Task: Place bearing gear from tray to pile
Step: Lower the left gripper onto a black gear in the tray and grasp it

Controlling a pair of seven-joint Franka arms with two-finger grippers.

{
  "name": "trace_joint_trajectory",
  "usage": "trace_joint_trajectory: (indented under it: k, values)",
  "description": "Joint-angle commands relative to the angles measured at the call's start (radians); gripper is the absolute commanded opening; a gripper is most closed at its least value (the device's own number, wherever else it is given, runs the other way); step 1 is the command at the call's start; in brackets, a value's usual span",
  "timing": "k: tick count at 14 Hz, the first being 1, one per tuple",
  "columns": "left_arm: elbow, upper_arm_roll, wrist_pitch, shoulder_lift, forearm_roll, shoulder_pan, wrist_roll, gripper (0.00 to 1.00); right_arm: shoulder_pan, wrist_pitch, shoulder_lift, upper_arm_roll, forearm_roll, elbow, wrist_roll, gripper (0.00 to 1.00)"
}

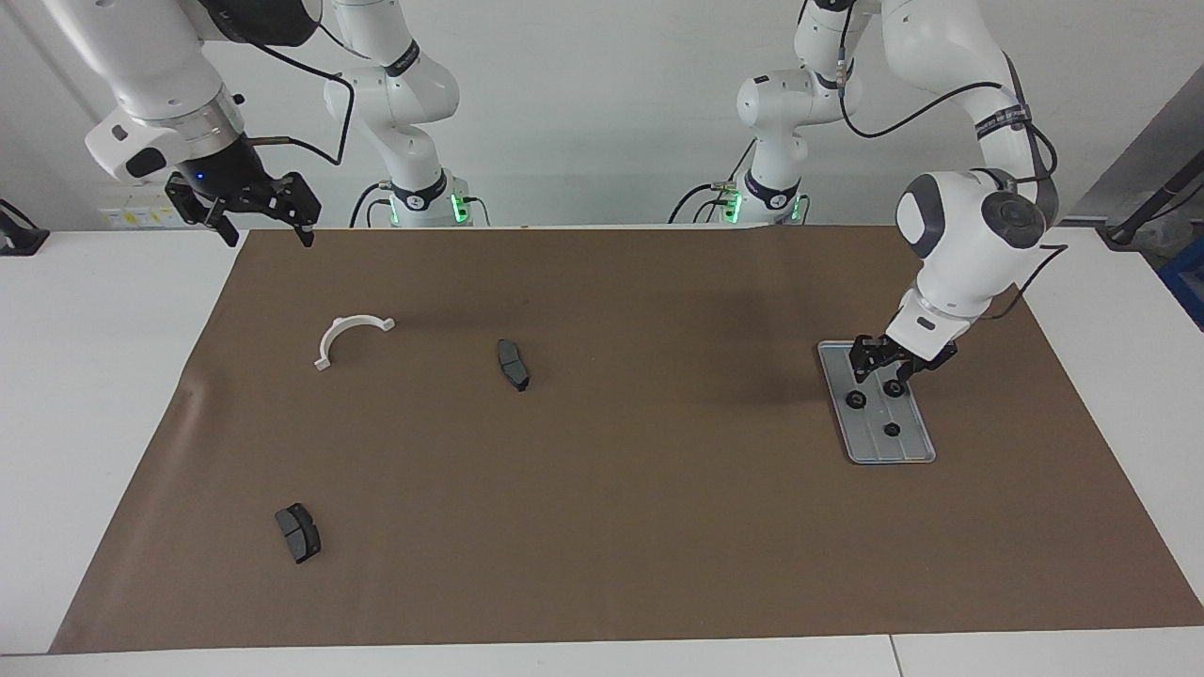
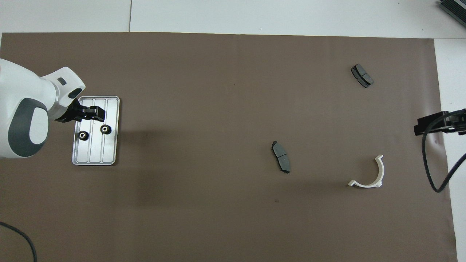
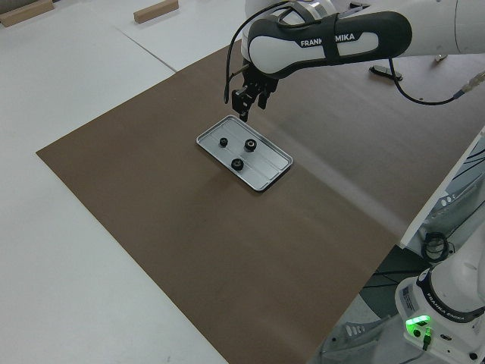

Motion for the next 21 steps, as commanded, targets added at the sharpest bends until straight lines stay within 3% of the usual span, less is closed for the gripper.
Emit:
trace_joint_trajectory:
  k: [1,9,21]
  values:
    - [-0.063,-0.004,0.084,0.002,0.004,0.007,-0.025,0.70,-0.006,0.015,-0.022,0.005,0.013,-0.023,-0.012,1.00]
    - [-0.088,-0.002,0.153,0.057,0.004,0.016,-0.081,0.60,-0.007,0.014,-0.022,0.005,0.013,-0.023,-0.012,1.00]
    - [-0.167,-0.002,0.236,0.065,0.004,0.021,-0.082,0.58,-0.006,0.014,-0.022,0.005,0.013,-0.023,-0.011,1.00]
